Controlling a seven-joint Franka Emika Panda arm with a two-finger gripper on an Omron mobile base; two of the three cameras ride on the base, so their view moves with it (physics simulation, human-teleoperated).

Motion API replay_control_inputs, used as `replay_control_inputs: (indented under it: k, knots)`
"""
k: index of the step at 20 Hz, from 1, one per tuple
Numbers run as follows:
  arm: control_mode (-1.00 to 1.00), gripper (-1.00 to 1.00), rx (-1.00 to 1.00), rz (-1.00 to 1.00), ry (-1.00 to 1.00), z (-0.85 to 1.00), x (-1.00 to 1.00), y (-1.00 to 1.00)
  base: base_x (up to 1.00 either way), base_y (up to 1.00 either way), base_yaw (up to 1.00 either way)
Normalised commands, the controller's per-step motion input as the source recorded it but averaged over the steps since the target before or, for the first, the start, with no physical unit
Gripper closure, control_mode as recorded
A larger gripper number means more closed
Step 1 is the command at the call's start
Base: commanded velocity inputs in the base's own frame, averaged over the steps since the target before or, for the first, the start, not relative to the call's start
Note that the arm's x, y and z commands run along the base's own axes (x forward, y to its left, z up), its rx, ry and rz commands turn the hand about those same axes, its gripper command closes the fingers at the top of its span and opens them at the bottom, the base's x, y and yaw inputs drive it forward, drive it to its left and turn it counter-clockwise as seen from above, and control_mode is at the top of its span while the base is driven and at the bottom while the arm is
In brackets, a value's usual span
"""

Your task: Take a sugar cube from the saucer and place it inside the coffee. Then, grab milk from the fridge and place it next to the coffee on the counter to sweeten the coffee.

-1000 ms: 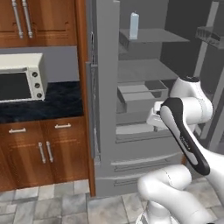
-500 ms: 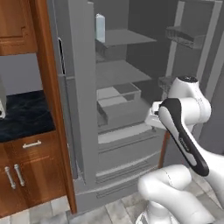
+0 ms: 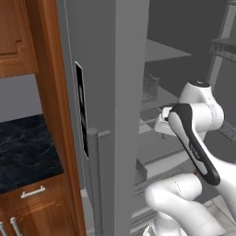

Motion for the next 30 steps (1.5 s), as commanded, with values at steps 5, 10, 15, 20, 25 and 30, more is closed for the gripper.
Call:
replay_control_inputs:
  k: [5, 10, 15, 20, 25, 30]
  knots:
    - [1.00, -1.00, 0.00, 0.00, 0.00, 0.00, 0.00, 0.00, 0.45, 0.00, 0.00]
    - [-1.00, -1.00, 0.00, 0.04, -0.27, 0.17, 0.05, -0.01, 0.04, -0.01, 0.00]
    - [-1.00, -1.00, -0.06, 0.12, -0.40, 0.47, 0.04, 0.00, 0.00, 0.00, 0.00]
    - [-1.00, -1.00, -0.05, 0.24, -0.48, 0.53, 0.25, 0.00, 0.00, 0.00, 0.00]
    - [-1.00, -1.00, -0.04, 0.29, -0.40, 0.48, 0.42, 0.00, 0.00, 0.00, 0.00]
    - [-1.00, -1.00, -0.11, 0.17, -0.12, 0.45, 0.48, 0.07, 0.00, 0.00, 0.00]
